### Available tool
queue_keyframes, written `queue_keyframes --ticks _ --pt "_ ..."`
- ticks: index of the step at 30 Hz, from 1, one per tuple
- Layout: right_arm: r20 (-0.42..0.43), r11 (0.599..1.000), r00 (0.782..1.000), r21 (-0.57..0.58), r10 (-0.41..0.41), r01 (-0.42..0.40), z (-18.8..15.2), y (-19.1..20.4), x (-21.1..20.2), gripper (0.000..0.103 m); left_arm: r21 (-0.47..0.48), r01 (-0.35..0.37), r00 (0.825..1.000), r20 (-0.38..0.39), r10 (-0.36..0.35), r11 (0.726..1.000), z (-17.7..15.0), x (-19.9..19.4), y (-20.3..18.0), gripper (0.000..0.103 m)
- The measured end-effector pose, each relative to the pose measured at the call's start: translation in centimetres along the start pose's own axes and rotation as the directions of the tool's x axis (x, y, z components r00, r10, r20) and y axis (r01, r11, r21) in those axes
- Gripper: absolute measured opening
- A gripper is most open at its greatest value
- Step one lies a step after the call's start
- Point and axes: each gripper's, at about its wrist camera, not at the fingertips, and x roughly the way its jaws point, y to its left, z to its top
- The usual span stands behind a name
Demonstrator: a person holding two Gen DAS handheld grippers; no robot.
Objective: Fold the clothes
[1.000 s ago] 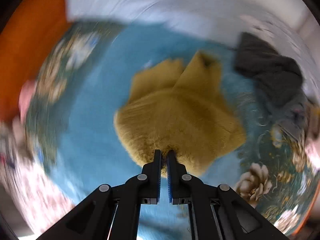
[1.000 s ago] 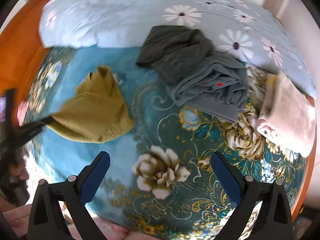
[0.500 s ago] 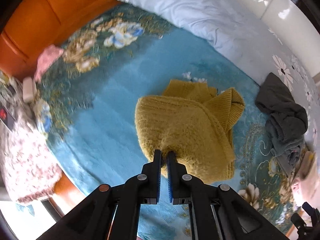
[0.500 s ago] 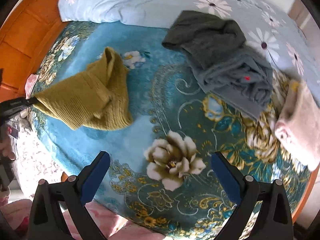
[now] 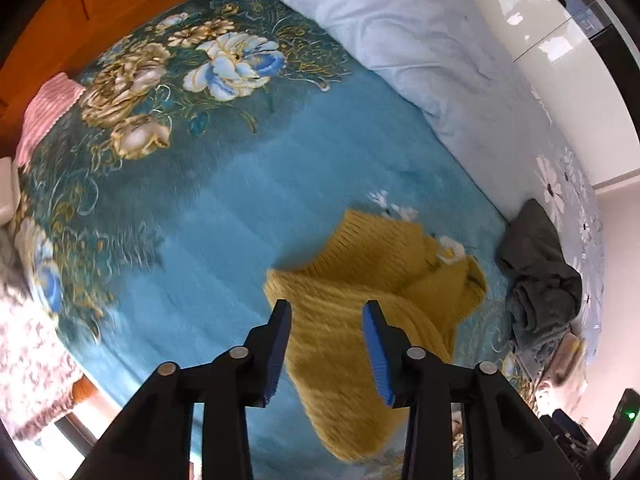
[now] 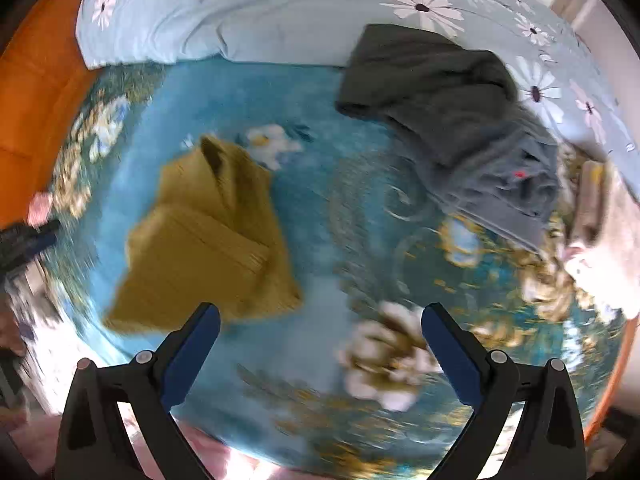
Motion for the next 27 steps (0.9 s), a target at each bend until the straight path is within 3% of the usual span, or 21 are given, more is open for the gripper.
queue_keyframes --ticks 7,14,18,21,26,27 --pt "-0.047 0.991 0.997 0.117 0.068 -0.062 5.5 6.1 5.3 0.101 -0.019 0.000 0.989 -0.148 -0.003 1.000 2.6 5.5 4.4 0.048" --pt "-0.139 0.994 0.990 0.109 0.040 -0.025 11.0 8.8 10.7 0.100 -0.028 0.006 0.975 -0.220 -0.012 1.000 3.3 7.5 6.5 0.048" --pt "-0.188 0.990 0.981 0.142 0.039 -0.012 13.2 9.2 13.6 0.072 -0.057 0.003 0.972 -0.235 -0.016 0.998 4.4 8.3 7.3 0.048" --pt "-0.233 0.991 0.972 0.135 0.028 0.004 14.1 9.5 15.4 0.071 -0.084 -0.003 0.968 -0.249 -0.018 0.996 5.2 8.9 7.8 0.048" --pt "-0.302 0.993 0.953 0.115 -0.003 0.040 14.5 9.3 17.5 0.060 -0.085 0.004 0.966 -0.256 -0.026 0.996 5.6 9.7 7.5 0.048" --pt "-0.311 0.992 0.950 0.121 -0.007 0.046 14.3 9.0 17.6 0.047 -0.088 0.007 0.965 -0.259 -0.030 0.996 5.5 9.9 7.4 0.048"
